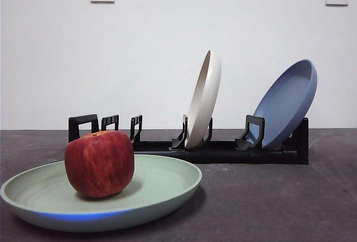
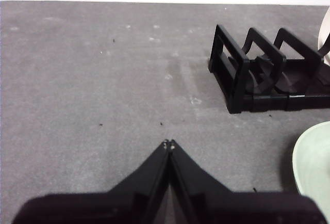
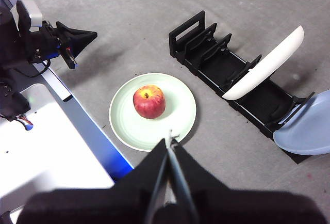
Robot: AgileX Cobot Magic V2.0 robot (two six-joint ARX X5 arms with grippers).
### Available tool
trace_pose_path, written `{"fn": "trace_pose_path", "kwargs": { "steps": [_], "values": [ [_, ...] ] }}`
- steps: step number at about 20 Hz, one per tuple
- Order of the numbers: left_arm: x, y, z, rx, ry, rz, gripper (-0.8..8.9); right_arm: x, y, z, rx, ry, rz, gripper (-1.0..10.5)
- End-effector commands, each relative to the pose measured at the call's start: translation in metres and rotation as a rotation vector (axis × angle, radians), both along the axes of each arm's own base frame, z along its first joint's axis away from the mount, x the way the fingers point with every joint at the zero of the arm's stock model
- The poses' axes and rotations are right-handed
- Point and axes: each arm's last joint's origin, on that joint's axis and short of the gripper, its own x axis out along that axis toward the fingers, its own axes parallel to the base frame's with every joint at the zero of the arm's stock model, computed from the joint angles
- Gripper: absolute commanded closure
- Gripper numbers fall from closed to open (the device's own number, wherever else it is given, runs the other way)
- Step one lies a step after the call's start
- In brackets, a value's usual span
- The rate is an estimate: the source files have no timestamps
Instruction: Take the green plate from the plate rack,put the plate on the table,take the apple from the table,put the apple in the plate
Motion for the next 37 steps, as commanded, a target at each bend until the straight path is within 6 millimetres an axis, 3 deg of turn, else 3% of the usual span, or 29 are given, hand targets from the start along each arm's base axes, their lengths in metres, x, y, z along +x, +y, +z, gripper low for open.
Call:
{"fn": "trace_pose_path", "kwargs": {
  "steps": [1,4,6,8,10,12,15,18,21,25,31,37],
  "values": [
    [0.001,0.0,-0.002,0.015,0.007,0.001,8.18,0.0,0.0,-0.003,-0.02,0.023,-0.006,9.5],
    [0.001,0.0,-0.003,0.016,0.021,0.001,8.18,0.001,0.001,-0.001,0.002,0.001,-0.025,9.5],
    [0.002,0.0,-0.005,0.017,0.037,0.001,8.18,0.009,-0.003,0.004,0.002,-0.126,-0.136,9.5],
    [0.002,0.0,-0.006,0.017,0.052,0.001,8.17,0.024,-0.009,0.008,0.046,-0.2,-0.295,9.5],
    [0.003,0.0,-0.007,0.018,0.065,0.001,8.18,0.048,-0.021,-0.005,0.104,-0.259,-0.45,9.5],
    [0.003,0.0,-0.008,0.019,0.078,0.001,8.18,0.071,-0.037,-0.039,0.199,-0.275,-0.496,9.5],
    [0.004,0.0,-0.01,0.02,0.097,0.001,8.18,0.09,-0.065,-0.123,0.255,-0.301,-0.567,9.5],
    [0.005,0.0,-0.01,0.02,0.101,0.001,8.18,0.078,-0.087,-0.203,0.185,-0.347,-0.804,9.5],
    [0.005,0.0,-0.01,0.02,0.103,0.001,8.17,0.056,-0.096,-0.257,0.179,-0.431,-0.917,9.5],
    [0.005,0.0,-0.01,0.02,0.102,0.001,8.18,0.037,-0.098,-0.29,0.241,-0.528,-0.899,9.5],
    [0.005,0.0,-0.01,0.02,0.102,0.001,8.18,0.032,-0.099,-0.321,0.249,-0.501,-0.942,9.5],
    [0.005,0.0,-0.01,0.02,0.103,0.001,8.17,0.029,-0.099,-0.328,0.23,-0.434,-0.954,9.5]
  ]
}}
